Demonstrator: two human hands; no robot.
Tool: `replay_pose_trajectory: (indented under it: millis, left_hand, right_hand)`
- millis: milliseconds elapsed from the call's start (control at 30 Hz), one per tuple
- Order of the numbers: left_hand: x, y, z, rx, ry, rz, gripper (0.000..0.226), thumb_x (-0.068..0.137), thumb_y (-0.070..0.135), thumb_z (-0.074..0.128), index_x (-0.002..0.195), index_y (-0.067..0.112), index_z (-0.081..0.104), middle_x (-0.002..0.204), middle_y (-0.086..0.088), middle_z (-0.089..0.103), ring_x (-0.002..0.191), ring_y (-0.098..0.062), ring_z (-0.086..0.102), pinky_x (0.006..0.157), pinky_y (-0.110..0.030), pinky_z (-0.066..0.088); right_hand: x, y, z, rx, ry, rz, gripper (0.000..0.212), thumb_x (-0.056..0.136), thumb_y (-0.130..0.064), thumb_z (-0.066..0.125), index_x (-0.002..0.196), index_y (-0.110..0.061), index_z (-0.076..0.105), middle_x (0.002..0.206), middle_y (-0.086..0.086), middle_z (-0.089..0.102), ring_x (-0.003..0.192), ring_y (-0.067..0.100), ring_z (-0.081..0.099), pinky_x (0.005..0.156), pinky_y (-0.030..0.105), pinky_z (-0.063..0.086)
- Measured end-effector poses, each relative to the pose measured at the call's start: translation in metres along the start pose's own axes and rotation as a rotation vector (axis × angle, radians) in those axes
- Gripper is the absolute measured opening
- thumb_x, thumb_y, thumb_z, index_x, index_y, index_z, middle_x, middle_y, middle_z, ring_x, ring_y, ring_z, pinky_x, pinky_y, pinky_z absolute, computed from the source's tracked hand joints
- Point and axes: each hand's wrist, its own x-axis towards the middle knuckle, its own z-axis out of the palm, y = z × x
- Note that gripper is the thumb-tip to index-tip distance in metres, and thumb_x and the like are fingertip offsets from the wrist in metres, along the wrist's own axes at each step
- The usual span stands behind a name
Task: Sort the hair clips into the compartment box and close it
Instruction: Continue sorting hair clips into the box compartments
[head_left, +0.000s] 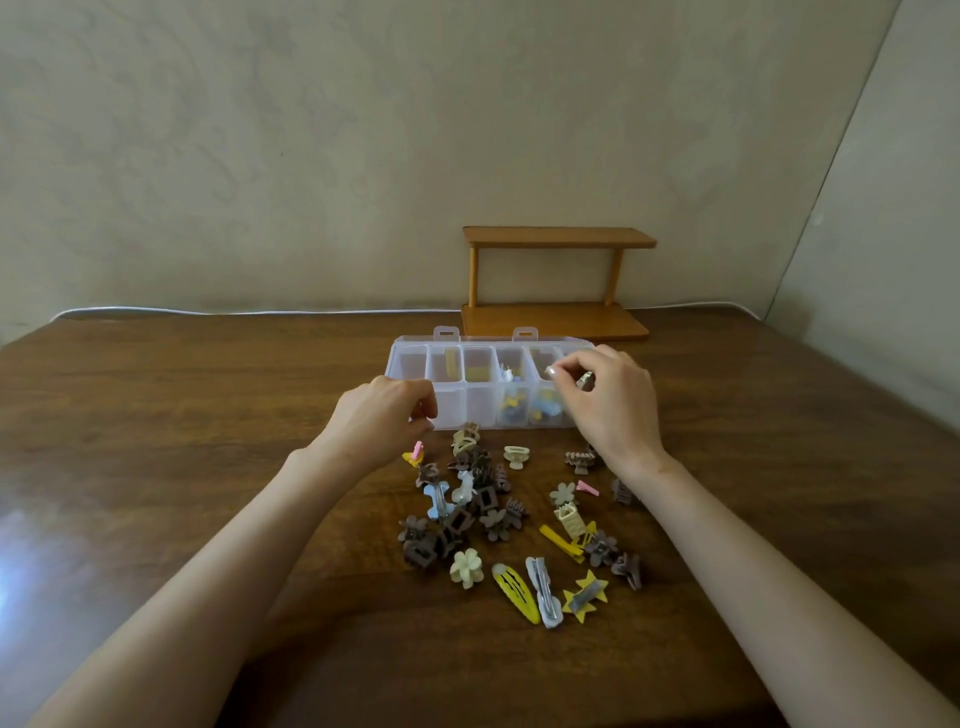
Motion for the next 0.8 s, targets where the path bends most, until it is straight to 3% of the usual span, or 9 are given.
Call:
replay_pose_trajectory:
  millis: [100, 233, 300, 400, 600, 800]
  left_hand:
    - [-0.002, 0.0, -0.001, 0.101, -0.009, -0.009, 0.015, 0.092, 0.026, 0.054, 0.105, 0.023, 0.06, 0.105, 0.004, 0.065, 0.089, -0.016, 0.061, 0.063, -0.025, 0.042]
    - [-0.004, -0.001, 0.002, 0.17, -0.088, 0.019, 0.012, 0.09, 0.03, 0.056, 0.098, 0.023, 0.06, 0.1, 0.004, 0.065, 0.086, -0.016, 0.062, 0.067, -0.026, 0.049]
    - [-0.004, 0.0, 0.005, 0.149, -0.133, 0.027, 0.011, 0.089, 0.028, 0.058, 0.099, 0.022, 0.06, 0.1, 0.004, 0.064, 0.086, -0.015, 0.061, 0.071, -0.028, 0.053]
    - [-0.002, 0.001, 0.007, 0.067, -0.168, 0.055, 0.01, 0.089, 0.024, 0.058, 0.098, 0.02, 0.06, 0.099, 0.003, 0.063, 0.087, -0.013, 0.059, 0.072, -0.026, 0.051]
    - [-0.001, 0.002, -0.001, -0.212, -0.241, 0.097, 0.014, 0.085, 0.026, 0.064, 0.097, 0.019, 0.062, 0.101, 0.005, 0.064, 0.087, -0.005, 0.057, 0.078, -0.019, 0.047]
    - [-0.005, 0.001, -0.007, -0.275, -0.423, 0.101, 0.026, 0.077, 0.029, 0.072, 0.099, 0.021, 0.06, 0.101, 0.007, 0.062, 0.093, -0.007, 0.06, 0.082, -0.022, 0.05]
  right_hand:
    - [-0.006, 0.001, -0.001, 0.046, -0.017, -0.022, 0.008, 0.087, -0.019, 0.062, 0.084, -0.016, 0.069, 0.083, -0.004, 0.065, 0.08, 0.013, 0.056, 0.073, 0.036, 0.05]
    - [-0.015, 0.0, 0.0, 0.137, -0.118, -0.002, 0.01, 0.089, -0.019, 0.061, 0.085, -0.015, 0.069, 0.079, -0.005, 0.065, 0.07, 0.009, 0.057, 0.061, 0.021, 0.045]
    - [-0.019, -0.002, 0.001, 0.147, -0.197, 0.002, 0.01, 0.089, -0.02, 0.061, 0.086, -0.015, 0.07, 0.079, -0.007, 0.065, 0.068, 0.008, 0.057, 0.06, 0.021, 0.045]
    - [-0.022, -0.003, 0.002, 0.161, -0.322, -0.018, 0.01, 0.088, -0.022, 0.062, 0.087, -0.019, 0.071, 0.081, -0.009, 0.067, 0.074, 0.007, 0.06, 0.066, 0.025, 0.051]
    - [-0.025, -0.01, 0.001, 0.168, -0.491, -0.125, 0.01, 0.085, -0.027, 0.066, 0.092, -0.024, 0.072, 0.09, -0.009, 0.063, 0.085, 0.005, 0.055, 0.074, 0.021, 0.043]
    - [-0.029, -0.019, 0.003, 0.184, -0.702, -0.247, 0.018, 0.083, -0.031, 0.068, 0.1, -0.033, 0.071, 0.093, -0.008, 0.057, 0.095, 0.007, 0.047, 0.082, 0.028, 0.043]
